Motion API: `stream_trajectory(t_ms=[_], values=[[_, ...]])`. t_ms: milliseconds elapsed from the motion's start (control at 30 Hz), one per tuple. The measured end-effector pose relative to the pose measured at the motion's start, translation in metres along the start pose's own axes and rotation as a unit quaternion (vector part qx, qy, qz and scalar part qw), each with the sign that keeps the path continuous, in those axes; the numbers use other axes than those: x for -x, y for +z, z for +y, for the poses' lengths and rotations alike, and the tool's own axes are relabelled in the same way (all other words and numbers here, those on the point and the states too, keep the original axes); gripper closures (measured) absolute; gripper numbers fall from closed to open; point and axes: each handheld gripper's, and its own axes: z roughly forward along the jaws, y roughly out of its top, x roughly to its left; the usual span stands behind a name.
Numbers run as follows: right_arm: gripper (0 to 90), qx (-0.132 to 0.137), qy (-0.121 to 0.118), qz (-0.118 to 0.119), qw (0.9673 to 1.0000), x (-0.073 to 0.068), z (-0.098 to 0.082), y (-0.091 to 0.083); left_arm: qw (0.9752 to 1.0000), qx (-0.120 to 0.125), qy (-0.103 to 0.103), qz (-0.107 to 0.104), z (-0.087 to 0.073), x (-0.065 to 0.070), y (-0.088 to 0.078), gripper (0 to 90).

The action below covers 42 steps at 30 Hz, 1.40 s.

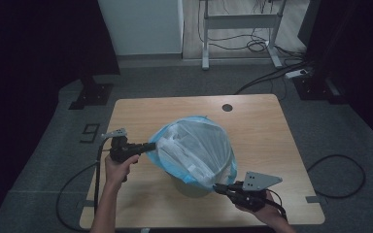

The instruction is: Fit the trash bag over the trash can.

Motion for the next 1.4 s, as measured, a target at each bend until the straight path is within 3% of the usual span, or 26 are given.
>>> stream_trajectory(t_ms=[133, 200, 267, 367, 433, 567, 700, 800, 933, 1000, 1067, 1167, 1300, 1400], values=[[88.6, 0.001, 0.01, 0.002, 0.9999, 0.003, -0.002, 0.003, 1.0, -0.003, 0.001, -0.004, -0.003, 0.0, 0.0, 88.2], [87.8, 0.003, 0.011, 0.001, 0.9999, 0.002, -0.002, 0.002, 1.0, -0.007, 0.006, 0.003, -0.004, 0.001, -0.002, 88.2], [81.0, 0.011, 0.017, 0.008, 0.9998, 0.001, 0.0, 0.0, 0.9999, -0.008, 0.005, 0.004, -0.006, -0.001, -0.004, 88.2], [57.5, 0.032, 0.013, -0.004, 0.9994, -0.005, 0.004, -0.007, 1.0, -0.006, 0.004, 0.001, -0.007, -0.001, -0.007, 88.1], [49.6, 0.049, 0.011, -0.009, 0.9987, -0.011, 0.009, -0.012, 1.0, -0.006, 0.005, 0.001, -0.007, -0.001, -0.007, 88.1], [46.6, 0.044, 0.01, -0.006, 0.999, -0.021, 0.017, -0.009, 1.0, -0.007, 0.006, 0.0, -0.006, 0.0, -0.005, 88.1], [52.8, 0.024, 0.004, -0.014, 0.9996, -0.026, 0.018, 0.004, 0.9999, -0.008, 0.007, -0.001, -0.006, 0.001, -0.005, 88.1], [67.8, 0.011, -0.003, -0.028, 0.9995, -0.027, 0.018, 0.01, 0.9999, -0.007, 0.008, -0.001, -0.006, 0.001, -0.005, 88.0], [87.7, 0.001, -0.028, 0.002, 0.9996, -0.03, 0.016, 0.013, 0.9999, -0.007, 0.01, -0.002, -0.007, 0.0, -0.007, 87.9], [89.1, -0.011, -0.04, 0.008, 0.9991, -0.032, 0.014, 0.014, 0.9999, -0.007, 0.008, -0.002, -0.008, 0.0, -0.007, 87.9], [89.2, -0.033, -0.041, 0.018, 0.9984, -0.03, 0.008, 0.019, 0.9999, -0.007, 0.007, -0.003, -0.009, 0.0, -0.006, 87.9], [89.2, -0.045, -0.038, 0.021, 0.998, -0.028, 0.003, 0.023, 0.9999, -0.01, 0.005, -0.006, -0.01, -0.001, -0.004, 87.9], [89.3, -0.051, -0.023, 0.018, 0.9982, -0.02, -0.005, 0.027, 0.9998, -0.018, 0.0, -0.008, -0.011, -0.003, -0.001, 87.9], [89.2, -0.054, 0.007, 0.013, 0.9984, -0.005, -0.018, 0.029, 0.9993, -0.035, -0.003, 0.007, -0.014, -0.006, 0.004, 87.9]])
